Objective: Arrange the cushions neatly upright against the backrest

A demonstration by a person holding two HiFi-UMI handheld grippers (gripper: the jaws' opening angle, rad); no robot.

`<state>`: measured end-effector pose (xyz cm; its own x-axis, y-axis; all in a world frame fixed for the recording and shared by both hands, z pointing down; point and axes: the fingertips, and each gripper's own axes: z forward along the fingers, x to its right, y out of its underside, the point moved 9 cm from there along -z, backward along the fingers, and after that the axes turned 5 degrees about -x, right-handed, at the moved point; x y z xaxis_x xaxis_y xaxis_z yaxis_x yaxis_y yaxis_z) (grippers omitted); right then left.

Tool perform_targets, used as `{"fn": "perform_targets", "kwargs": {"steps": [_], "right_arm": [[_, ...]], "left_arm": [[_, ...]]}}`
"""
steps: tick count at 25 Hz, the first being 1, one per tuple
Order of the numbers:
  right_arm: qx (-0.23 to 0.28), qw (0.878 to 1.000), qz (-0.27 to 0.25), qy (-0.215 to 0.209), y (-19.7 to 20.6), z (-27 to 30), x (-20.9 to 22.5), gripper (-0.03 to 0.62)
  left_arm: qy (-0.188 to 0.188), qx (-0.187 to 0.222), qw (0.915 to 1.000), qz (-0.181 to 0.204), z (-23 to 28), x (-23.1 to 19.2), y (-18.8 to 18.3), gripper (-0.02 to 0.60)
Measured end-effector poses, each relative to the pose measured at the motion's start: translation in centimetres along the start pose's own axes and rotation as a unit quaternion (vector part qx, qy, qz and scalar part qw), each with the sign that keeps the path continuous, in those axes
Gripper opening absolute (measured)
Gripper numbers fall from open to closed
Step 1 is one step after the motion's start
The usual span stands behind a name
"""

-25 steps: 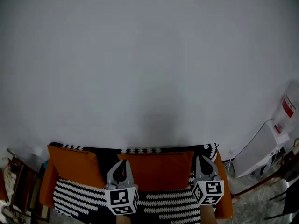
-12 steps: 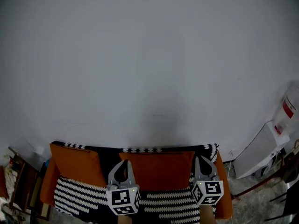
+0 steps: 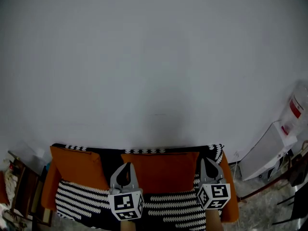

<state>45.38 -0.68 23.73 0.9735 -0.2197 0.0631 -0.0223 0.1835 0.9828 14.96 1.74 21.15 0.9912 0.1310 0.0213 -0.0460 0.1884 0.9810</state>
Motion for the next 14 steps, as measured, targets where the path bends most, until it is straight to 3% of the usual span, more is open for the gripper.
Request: {"fn": "perform_targets", "kwargs": {"steps": [14], "right_arm": [[0.001, 1.000, -0.004, 0.003, -0.04, -0.03, 0.16, 0.009]], "left_arm": [[0.002, 0.001, 1.0000, 0.000, 0.11, -0.22, 0.11, 0.002]]}}
